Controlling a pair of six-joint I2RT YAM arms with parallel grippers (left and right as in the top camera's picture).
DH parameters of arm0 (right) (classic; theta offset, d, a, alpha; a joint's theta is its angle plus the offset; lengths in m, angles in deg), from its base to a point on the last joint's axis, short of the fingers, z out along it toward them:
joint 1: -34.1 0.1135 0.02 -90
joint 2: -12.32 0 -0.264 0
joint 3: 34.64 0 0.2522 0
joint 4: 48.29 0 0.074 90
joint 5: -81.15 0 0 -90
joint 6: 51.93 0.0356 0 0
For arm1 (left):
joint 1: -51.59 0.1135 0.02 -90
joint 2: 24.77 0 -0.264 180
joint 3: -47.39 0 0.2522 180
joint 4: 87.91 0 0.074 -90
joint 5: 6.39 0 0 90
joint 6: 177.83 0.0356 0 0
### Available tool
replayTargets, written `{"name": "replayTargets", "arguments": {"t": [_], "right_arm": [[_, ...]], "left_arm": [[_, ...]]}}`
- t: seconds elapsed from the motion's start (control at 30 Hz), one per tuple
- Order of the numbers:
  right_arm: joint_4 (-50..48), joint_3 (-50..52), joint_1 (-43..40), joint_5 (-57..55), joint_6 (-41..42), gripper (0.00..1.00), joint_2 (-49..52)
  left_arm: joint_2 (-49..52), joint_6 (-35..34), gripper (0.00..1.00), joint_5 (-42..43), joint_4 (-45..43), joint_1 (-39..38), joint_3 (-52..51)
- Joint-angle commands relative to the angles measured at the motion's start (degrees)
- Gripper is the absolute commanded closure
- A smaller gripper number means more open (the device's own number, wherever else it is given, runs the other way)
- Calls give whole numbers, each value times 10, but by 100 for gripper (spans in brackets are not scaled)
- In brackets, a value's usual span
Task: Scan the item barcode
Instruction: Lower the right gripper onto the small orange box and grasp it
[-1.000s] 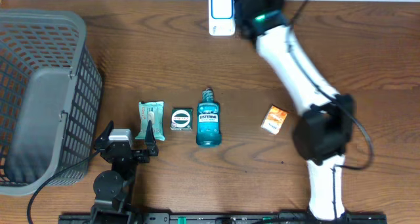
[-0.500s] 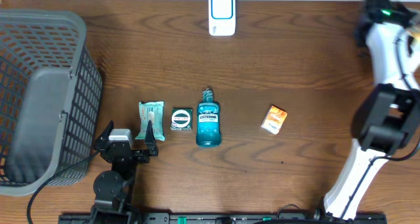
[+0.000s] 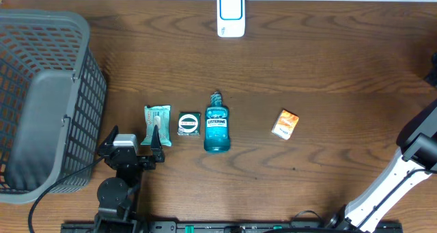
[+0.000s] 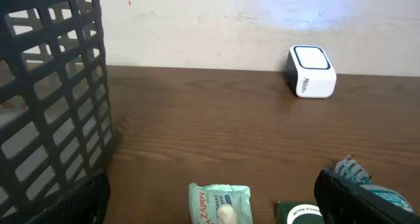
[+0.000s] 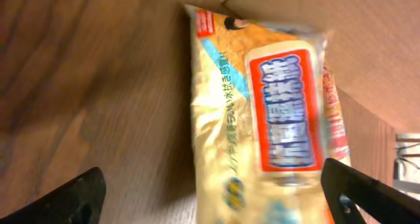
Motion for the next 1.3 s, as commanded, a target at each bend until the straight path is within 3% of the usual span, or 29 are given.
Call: {"name": "replayTargets", "arguments": {"t": [0.0, 0.3, 0.43, 0.67, 0.73, 0.8, 1.07, 1.27], "right_arm": [[0, -20, 12, 63, -11, 1, -65], [58, -20, 72, 477, -10, 1, -221], [119, -20, 136, 566, 28, 1, -266], [257, -10, 253, 553, 33, 1, -266], [295, -1, 283, 533, 34, 5, -262], [318, 16, 316, 530, 34, 2, -259], [256, 153, 431, 517, 39, 4, -259], [186, 277, 488, 442, 165, 14, -259]], "left_arm": [[-1, 2, 2, -5, 20, 2, -12], [-1, 2, 2, -5, 20, 2, -12], [-1, 2, 2, -5, 20, 2, -12], [-1, 1, 2, -5, 20, 2, -12], [-1, 2, 2, -5, 20, 2, -12], [-1, 2, 2, -5, 20, 2, -12], [-1, 2, 2, -5, 20, 2, -12], [-1, 2, 2, -5, 20, 2, -12]]}}
